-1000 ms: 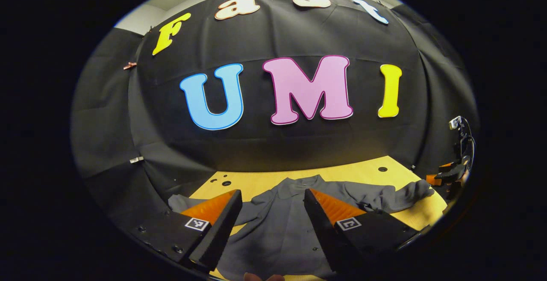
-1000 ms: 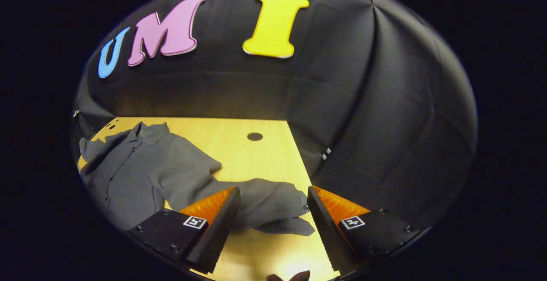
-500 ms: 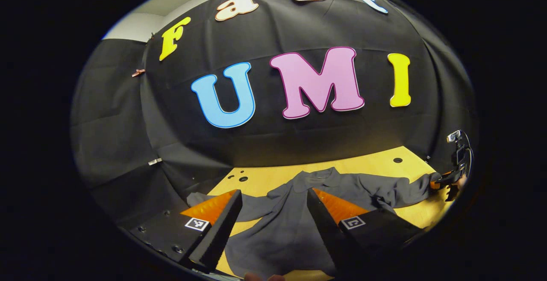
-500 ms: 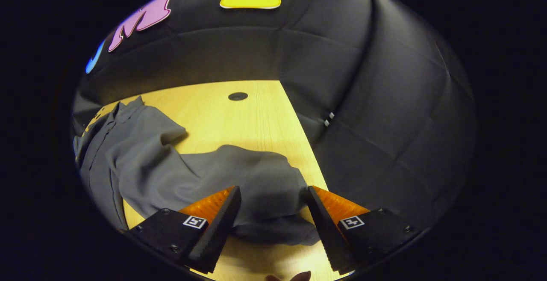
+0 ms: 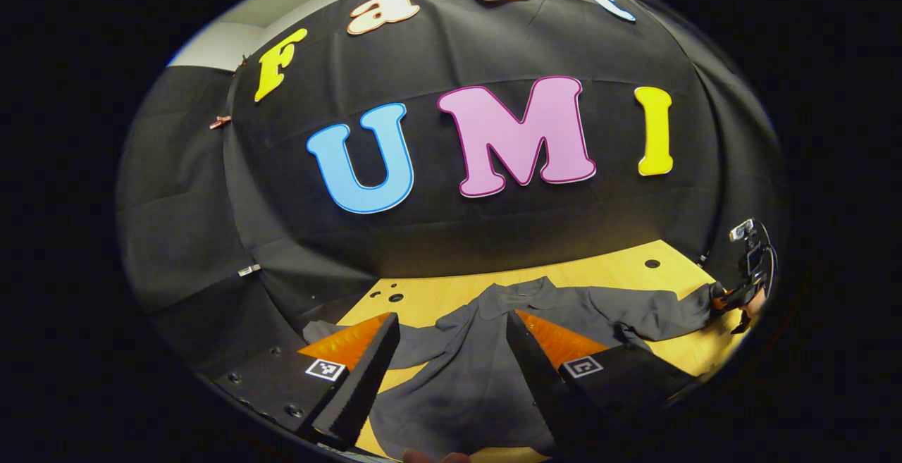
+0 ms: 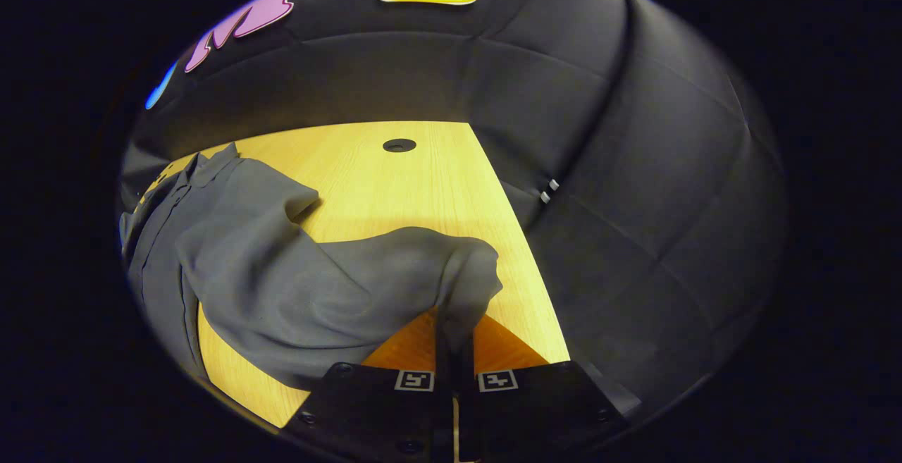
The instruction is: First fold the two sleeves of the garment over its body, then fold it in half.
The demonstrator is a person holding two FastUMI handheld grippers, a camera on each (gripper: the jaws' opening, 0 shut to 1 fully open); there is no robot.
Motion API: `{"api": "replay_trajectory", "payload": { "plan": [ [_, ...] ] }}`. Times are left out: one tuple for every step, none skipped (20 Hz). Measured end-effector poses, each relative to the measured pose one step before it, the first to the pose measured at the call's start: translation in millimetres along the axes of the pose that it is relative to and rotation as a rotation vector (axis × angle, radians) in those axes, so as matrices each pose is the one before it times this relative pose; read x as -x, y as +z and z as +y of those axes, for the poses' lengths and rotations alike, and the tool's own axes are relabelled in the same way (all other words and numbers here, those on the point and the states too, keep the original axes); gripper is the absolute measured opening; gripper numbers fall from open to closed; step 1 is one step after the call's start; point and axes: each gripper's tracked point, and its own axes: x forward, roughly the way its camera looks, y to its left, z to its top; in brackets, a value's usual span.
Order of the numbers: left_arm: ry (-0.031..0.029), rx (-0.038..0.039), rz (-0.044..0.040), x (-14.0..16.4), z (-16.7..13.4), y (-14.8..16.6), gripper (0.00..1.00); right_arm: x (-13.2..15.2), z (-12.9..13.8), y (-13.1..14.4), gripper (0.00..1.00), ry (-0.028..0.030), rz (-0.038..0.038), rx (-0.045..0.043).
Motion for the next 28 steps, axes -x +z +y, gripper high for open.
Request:
{"api": "replay_trajectory", "payload": {
  "plan": [
    [-0.00335,0.00648,0.00271,-1.0,4.15,-1.23,0.96,5.61,2.37,8.61,0.03,0.0073,-0.02265,-0.01939],
    [-0.00544,0.00075,0.00007,-1.25,4.11,-2.32,0.96,6.81,-2.74,6.64,0.08,-0.0017,-0.02451,-0.01399],
    [-0.00665,-0.00163,-0.00467,-1.62,5.13,-0.54,0.96,9.32,-3.46,7.42,0.08,-0.00844,-0.02419,-0.00777],
    [-0.01066,-0.0023,-0.00528,-3.2,4.55,-1.52,0.96,9.19,-1.75,5.4,0.08,-0.01275,-0.01978,-0.00071],
    [-0.01124,-0.00122,-0.00554,-3.53,6.2,-0.7,0.96,9.46,-1.58,4.25,0.08,-0.01681,-0.01376,0.00587],
    [-0.0117,0.00077,-0.00783,-3.53,6.61,-1.31,0.96,12.48,-3.31,1.16,0.08,-0.02304,-0.01052,0.01325],
    [-0.01518,0.00451,-0.00838,-3.83,7.47,0.31,0.96,14.86,-3.68,2.32,0.08,-0.02263,-0.01094,0.01739],
    [-0.01794,0.00372,-0.00685,-3.48,7.66,-1.14,0.96,17.33,-3.85,1.49,0.08,-0.02524,-0.01048,0.01688],
    [-0.01433,-0.00028,-0.00058,-3.67,8.89,-2.3,0.96,15.07,-2.55,3.12,0.08,-0.02515,-0.01073,0.00966],
    [-0.01418,0.00107,-0.00685,-3.49,9.57,-2.84,0.96,17.86,1.1,4.22,0.08,-0.02131,-0.0127,-0.00176],
    [-0.0146,0.00247,-0.01019,-3.18,9.85,0.47,0.96,15.33,6.35,6.68,0.08,-0.01303,-0.01561,-0.01059],
    [-0.01118,0.00327,-0.00516,-4.54,10.81,-2.28,0.96,16.44,5.64,6.03,0.08,-0.0223,-0.01232,-0.00704],
    [-0.01038,0.00634,-0.00038,-5.03,10.51,-3.03,0.96,13.87,7.95,6.6,0.08,-0.00832,-0.015,-0.00867],
    [-0.01066,0.00897,0.00066,-4.98,9.79,-3.96,0.96,14.6,12.95,9.69,0.08,-0.0044,-0.01661,-0.01047],
    [-0.00722,0.00919,0.00022,-5.34,10.32,-2.62,0.96,13.42,14.24,9.18,0.07,-0.00259,-0.0178,-0.00183],
    [-0.0086,0.00921,0.00019,-4.97,10.48,-4.0,0.96,13.59,14.75,8.02,0.08,0.00052,-0.01997,0.00407],
    [-0.00895,0.00619,-0.00206,-4.37,9.5,-1.22,0.96,10.59,15.17,10.16,0.08,0.00005,-0.02243,0.00719],
    [-0.00994,0.00191,-0.00303,-3.94,9.31,-3.23,0.96,12.91,16.81,13.13,0.07,0.00411,-0.02281,0.0022],
    [-0.01369,-0.00311,-0.0039,-4.18,7.62,-1.82,0.96,9.63,16.51,12.36,0.07,0.00418,-0.02098,-0.00578],
    [-0.01313,-0.00637,-0.00512,-4.09,7.41,-3.04,0.96,8.95,18.41,11.37,0.07,0.00978,-0.01907,-0.00721],
    [-0.01201,-0.00573,-0.00397,-3.07,7.13,-1.47,0.96,6.89,17.5,11.97,0.07,0.00829,-0.0222,-0.00283],
    [-0.00949,-0.00184,-0.00098,-3.38,7.93,-3.25,0.96,5.1,16.6,11.1,0.07,0.01125,-0.02227,0.00137],
    [-0.00688,0.00379,-0.00092,-3.21,8.07,-2.04,0.96,4.28,16.77,11.14,0.07,0.01229,-0.01995,0.00553],
    [-0.0049,0.00618,-0.00024,-4.62,7.65,-4.89,0.96,3.29,17.72,10.52,0.07,0.01493,-0.02025,0.00295],
    [-0.00018,0.00519,0.00174,-3.71,9.22,-3.47,0.96,1.52,18.94,9.59,0.07,0.01718,-0.01265,0.0],
    [0.00124,0.00291,0.00317,-3.74,9.66,-4.78,0.96,-1.89,18.13,6.1,0.07,0.01727,-0.00946,-0.00316],
    [0.00232,0.00233,0.00407,-3.57,9.9,-3.99,0.96,-1.63,18.41,6.16,0.08,0.01624,-0.00859,-0.00223],
    [0.00313,0.003,0.00467,-4.58,10.08,-5.15,0.96,-3.32,16.87,4.37,0.07,0.01498,-0.00738,-0.00303]
  ]
}}
